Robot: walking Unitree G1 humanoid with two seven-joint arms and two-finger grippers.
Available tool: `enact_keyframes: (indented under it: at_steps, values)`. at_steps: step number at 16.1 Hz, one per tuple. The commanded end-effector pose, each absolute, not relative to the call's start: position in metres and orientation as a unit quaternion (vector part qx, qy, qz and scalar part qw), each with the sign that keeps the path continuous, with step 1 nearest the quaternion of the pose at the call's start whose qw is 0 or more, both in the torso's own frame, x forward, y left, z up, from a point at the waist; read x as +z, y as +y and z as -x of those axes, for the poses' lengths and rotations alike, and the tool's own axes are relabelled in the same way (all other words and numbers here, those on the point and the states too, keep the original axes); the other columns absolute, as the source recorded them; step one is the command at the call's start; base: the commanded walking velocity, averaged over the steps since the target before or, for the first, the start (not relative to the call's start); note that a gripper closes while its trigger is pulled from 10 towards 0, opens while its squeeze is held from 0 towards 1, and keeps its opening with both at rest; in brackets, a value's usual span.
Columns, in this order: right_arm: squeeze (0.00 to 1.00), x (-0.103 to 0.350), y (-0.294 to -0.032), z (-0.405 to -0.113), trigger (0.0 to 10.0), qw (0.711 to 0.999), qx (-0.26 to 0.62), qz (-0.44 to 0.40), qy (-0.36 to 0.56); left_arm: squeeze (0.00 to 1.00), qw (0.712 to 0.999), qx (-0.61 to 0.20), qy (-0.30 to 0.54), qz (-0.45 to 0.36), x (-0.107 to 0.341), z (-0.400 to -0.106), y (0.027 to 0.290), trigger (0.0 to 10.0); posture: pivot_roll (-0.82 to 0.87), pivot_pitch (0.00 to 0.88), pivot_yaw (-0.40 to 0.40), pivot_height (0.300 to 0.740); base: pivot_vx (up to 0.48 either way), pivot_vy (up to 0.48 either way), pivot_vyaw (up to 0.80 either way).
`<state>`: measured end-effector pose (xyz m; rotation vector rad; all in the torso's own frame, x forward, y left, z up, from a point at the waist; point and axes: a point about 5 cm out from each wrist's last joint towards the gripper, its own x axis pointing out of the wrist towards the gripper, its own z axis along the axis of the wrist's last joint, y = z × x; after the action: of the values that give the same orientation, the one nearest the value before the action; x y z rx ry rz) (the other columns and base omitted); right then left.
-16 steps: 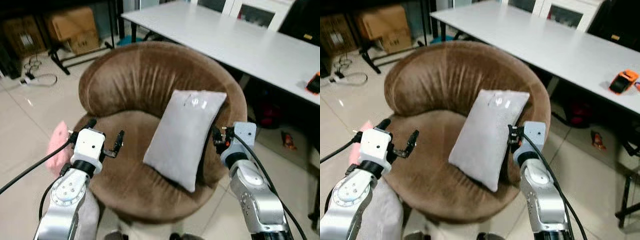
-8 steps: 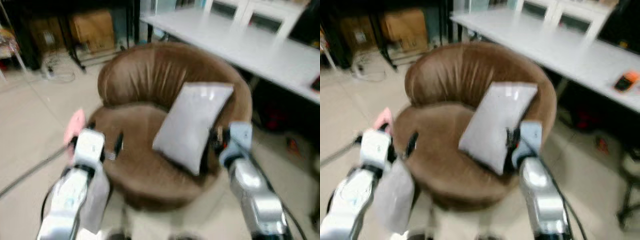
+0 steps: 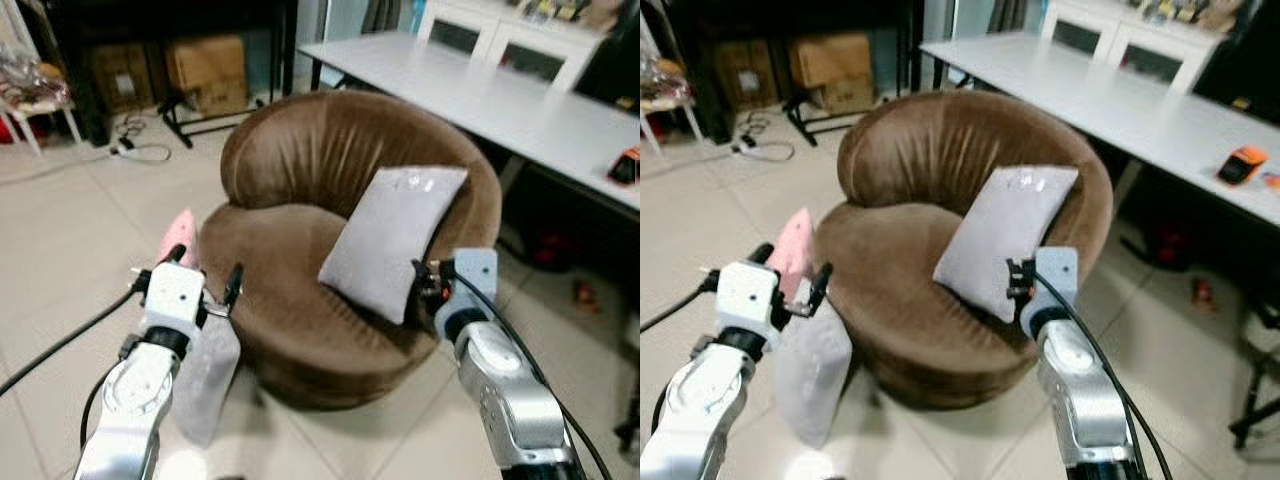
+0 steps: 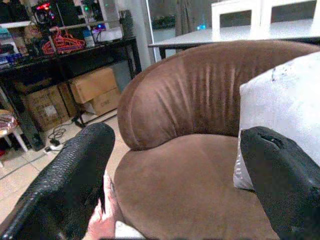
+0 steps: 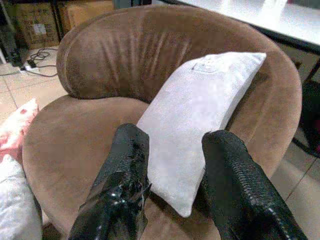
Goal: Move the pillow to the sofa from floor
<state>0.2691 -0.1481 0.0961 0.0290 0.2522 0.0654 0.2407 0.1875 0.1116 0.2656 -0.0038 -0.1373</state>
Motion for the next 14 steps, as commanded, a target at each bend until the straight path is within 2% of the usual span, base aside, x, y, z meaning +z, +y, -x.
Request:
enact_keyframes:
  at_steps: [1,8,12,14]
  values:
    - [0.00,0.0984,-0.1511,-0.2701,10.0,0.992,0.030,-0.014,0.124,0.31,0.989,-0.070,0.000,-0.132,0.1111,-0.2423,0.1852,10.0,0.00,0.000,-0.086,0.740,0.000,0.364,0.00]
    - [0.00,0.0992,-0.1503,-0.2730,10.0,0.991,0.033,-0.026,0.125,0.31,0.987,-0.078,0.003,-0.138,0.1104,-0.2435,0.1832,10.0,0.00,0.000,-0.073,0.740,0.000,0.291,0.00]
    - [0.00,0.0991,-0.1484,-0.2720,10.0,0.992,0.031,-0.027,0.123,0.32,0.986,-0.089,0.005,-0.141,0.1123,-0.2480,0.1843,10.0,-0.01,0.000,-0.039,0.740,0.000,0.292,0.00]
    - [0.00,0.0988,-0.1491,-0.2716,10.0,0.992,0.031,-0.006,0.125,0.32,0.986,-0.090,0.005,-0.142,0.1131,-0.2495,0.1842,10.0,-0.01,0.000,-0.028,0.740,0.000,0.296,0.00]
